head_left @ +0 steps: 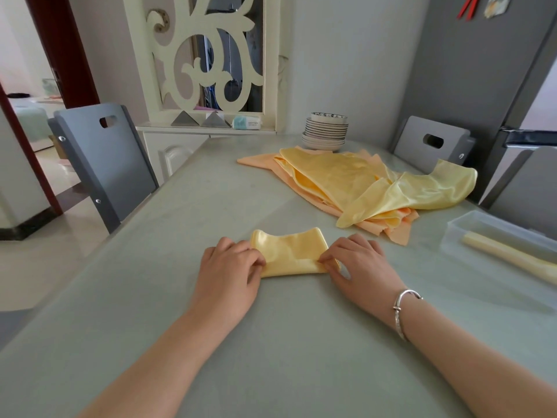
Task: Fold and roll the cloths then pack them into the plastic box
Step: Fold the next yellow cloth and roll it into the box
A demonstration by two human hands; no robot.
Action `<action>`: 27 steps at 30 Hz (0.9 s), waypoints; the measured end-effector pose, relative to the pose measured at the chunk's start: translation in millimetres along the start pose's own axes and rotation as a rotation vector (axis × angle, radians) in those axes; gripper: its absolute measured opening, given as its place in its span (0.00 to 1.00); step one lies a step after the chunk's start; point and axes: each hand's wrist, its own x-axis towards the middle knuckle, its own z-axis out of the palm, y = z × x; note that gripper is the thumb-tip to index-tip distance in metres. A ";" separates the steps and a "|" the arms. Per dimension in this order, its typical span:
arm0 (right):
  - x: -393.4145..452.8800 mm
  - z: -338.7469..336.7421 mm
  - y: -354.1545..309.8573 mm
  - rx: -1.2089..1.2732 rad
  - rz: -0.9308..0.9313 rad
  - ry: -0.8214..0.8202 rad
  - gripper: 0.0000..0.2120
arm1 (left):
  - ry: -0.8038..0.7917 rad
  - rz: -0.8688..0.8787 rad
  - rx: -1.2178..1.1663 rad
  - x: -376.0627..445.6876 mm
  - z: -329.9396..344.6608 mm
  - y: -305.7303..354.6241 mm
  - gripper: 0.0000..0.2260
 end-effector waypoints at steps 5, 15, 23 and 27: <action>-3.3 -6.1 1.7 0.125 0.081 -0.088 0.11 | -0.071 -0.062 -0.022 -2.0 -5.7 1.7 0.08; -4.6 -6.7 -4.7 0.459 0.286 -0.052 0.05 | -0.054 -0.323 -0.270 -3.7 -3.1 -5.1 0.02; 6.2 5.8 -1.8 0.390 0.309 -0.058 0.07 | -0.046 -0.331 -0.165 1.1 6.1 -8.0 0.07; 7.1 6.0 -2.8 0.171 0.210 -0.026 0.07 | 0.001 -0.257 -0.094 1.8 4.7 -5.2 0.09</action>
